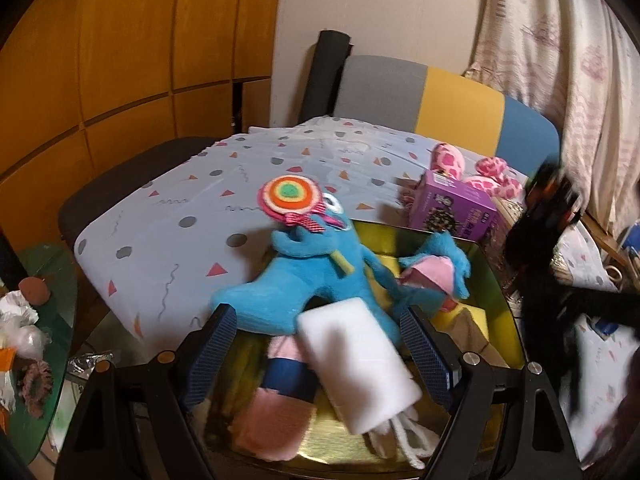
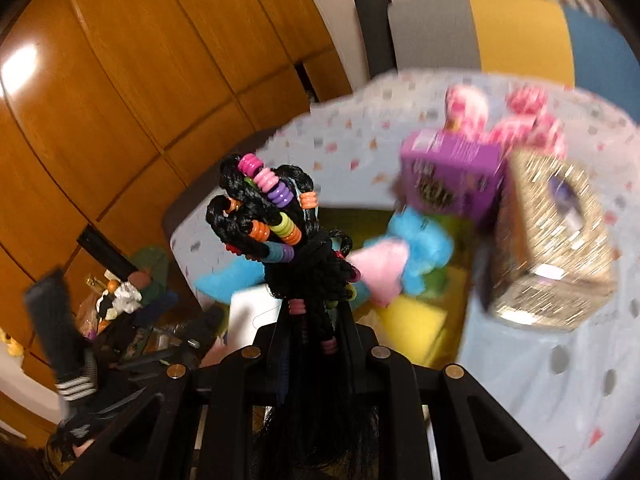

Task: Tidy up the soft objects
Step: 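Carry the black beaded hair piece into the gold tray with the right gripper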

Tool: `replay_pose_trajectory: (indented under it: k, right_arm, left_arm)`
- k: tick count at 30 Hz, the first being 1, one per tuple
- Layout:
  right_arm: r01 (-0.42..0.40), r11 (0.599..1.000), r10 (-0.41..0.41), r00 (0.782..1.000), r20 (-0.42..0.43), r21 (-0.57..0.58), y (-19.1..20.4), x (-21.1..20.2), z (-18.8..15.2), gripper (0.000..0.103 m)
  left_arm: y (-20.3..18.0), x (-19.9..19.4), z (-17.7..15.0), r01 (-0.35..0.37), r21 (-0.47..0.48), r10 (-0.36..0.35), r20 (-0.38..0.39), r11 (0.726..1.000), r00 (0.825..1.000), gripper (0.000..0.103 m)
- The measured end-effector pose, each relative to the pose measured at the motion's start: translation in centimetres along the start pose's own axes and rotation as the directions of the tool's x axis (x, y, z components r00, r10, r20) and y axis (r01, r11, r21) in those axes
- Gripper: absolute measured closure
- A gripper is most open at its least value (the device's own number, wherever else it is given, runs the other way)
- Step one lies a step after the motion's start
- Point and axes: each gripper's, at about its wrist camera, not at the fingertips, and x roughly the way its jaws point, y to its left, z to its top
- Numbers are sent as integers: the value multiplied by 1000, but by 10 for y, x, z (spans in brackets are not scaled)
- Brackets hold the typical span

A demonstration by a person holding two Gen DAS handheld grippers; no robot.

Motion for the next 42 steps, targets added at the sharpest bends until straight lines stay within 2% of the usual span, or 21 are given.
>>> replay_pose_trajectory:
  k: [2,6,11,13,15,17,26,28,30,32,35,37,40,42]
  right_arm:
    - [-19,1000,19,998,-64,7,2,25,-7,84]
    - [-4,1000,4,986,-167,3,3,67,-23,84]
    - [69,997,-71,967,-243,-18,-9,98,-37,81]
    - [56,998,-57,968,-246,-14,-12,99,-39,78]
    - [42,999,-42,967,-250,-5,-14,97,-39,67]
    - [34,999,-35,971,-235,-11,-14,90,-39,62]
    - [41,996,-56,980,-189,-85,-2,62,-49,62]
    - [68,988,-89,983,-163,-136,4,56,-55,65]
    - [116,975,-146,977,-154,-189,7,58,-58,76]
    - [179,956,-218,963,-156,-232,6,67,-60,79]
    - [225,941,-265,954,-138,-254,-5,72,-62,82]
    - [223,945,-257,959,-122,-239,-10,67,-59,83]
    - [129,980,-150,979,-136,-150,-21,50,-51,77]
    - [107,989,-119,986,-114,-104,-29,34,-49,75]
  left_arm:
    - [7,0,0,-15,-14,15,1,1000,1000,19]
    - [22,2,-2,-44,-41,43,-7,998,999,19]
    - [29,6,-5,-53,-53,52,-23,997,998,19]
    - [28,7,-6,-50,-52,49,-26,997,998,19]
    - [25,9,-7,-44,-47,42,-29,998,999,19]
    - [23,9,-6,-39,-42,38,-30,998,999,19]
    - [22,7,-6,-41,-47,39,-29,998,999,19]
    - [23,7,-6,-41,-45,39,-26,998,999,19]
    - [23,6,-5,-41,-43,40,-23,998,999,19]
    - [22,5,-5,-38,-43,37,-22,998,999,18]
    - [19,3,-5,-35,-33,34,-19,999,999,19]
    - [18,1,-5,-33,-30,33,-14,999,999,18]
    - [17,-1,-5,-33,-29,33,-9,999,999,18]
    - [17,-2,-4,-32,-30,32,-10,999,999,18]
